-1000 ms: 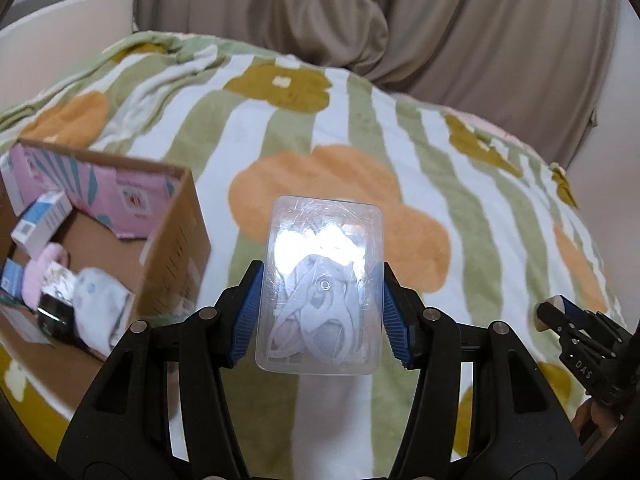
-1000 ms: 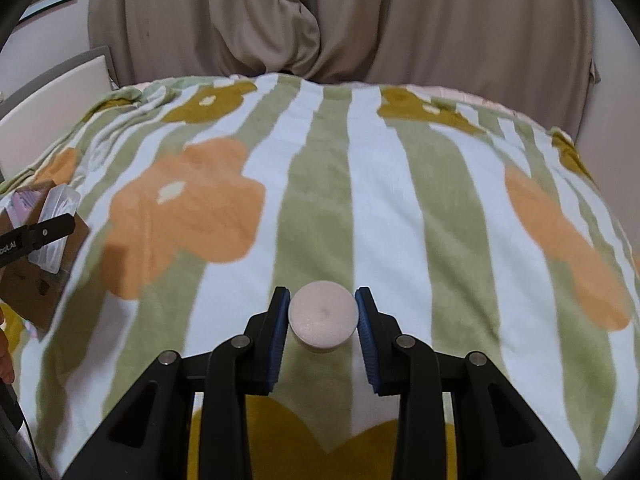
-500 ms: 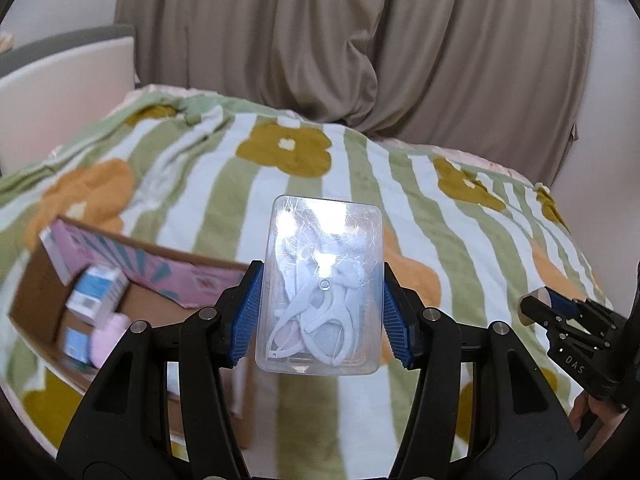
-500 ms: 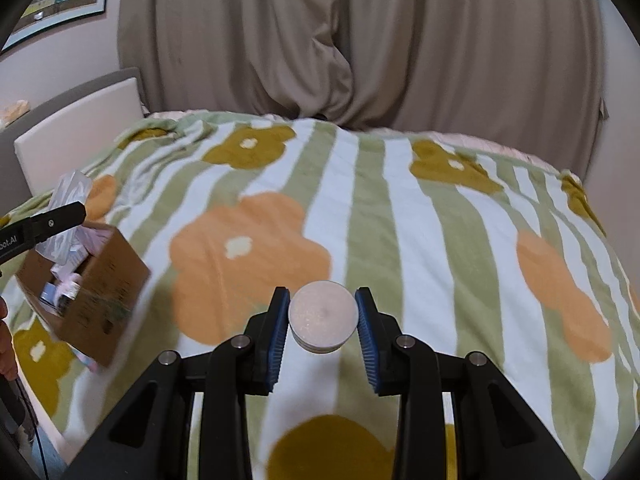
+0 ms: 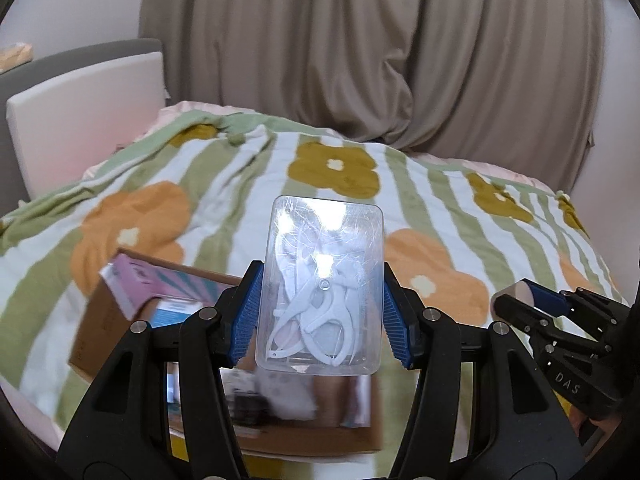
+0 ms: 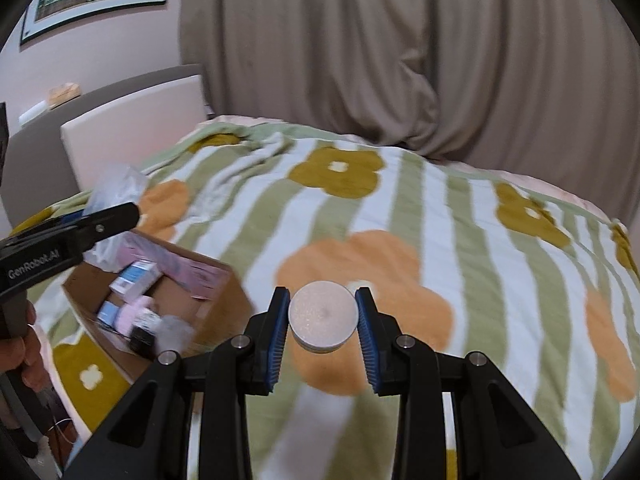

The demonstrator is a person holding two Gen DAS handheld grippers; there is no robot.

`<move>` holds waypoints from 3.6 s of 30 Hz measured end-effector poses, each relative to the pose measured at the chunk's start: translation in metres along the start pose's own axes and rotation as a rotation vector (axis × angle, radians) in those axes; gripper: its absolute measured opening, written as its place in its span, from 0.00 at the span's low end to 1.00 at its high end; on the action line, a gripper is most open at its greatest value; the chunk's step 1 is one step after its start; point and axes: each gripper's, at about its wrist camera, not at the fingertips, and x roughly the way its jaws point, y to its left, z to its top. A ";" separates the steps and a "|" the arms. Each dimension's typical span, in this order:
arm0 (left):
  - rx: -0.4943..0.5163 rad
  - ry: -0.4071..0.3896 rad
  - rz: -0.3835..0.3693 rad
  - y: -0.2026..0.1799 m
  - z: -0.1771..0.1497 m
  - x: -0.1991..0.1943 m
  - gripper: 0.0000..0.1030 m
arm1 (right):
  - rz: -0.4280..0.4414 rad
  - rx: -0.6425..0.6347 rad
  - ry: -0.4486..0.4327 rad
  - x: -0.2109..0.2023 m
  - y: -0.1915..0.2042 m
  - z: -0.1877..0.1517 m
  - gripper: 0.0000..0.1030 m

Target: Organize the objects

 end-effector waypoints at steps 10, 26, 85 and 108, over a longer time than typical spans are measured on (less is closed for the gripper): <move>-0.044 0.035 0.046 0.075 -0.007 0.012 0.50 | 0.104 -0.049 0.034 0.039 0.081 0.018 0.30; -0.106 0.130 0.091 0.157 -0.030 0.058 0.50 | 0.183 -0.112 0.140 0.106 0.150 0.013 0.30; 0.019 0.037 -0.025 0.077 0.010 -0.020 1.00 | 0.112 0.024 0.054 0.012 0.101 0.009 1.00; 0.146 0.049 -0.140 -0.022 -0.064 -0.056 1.00 | -0.229 0.211 -0.014 -0.092 0.000 -0.058 1.00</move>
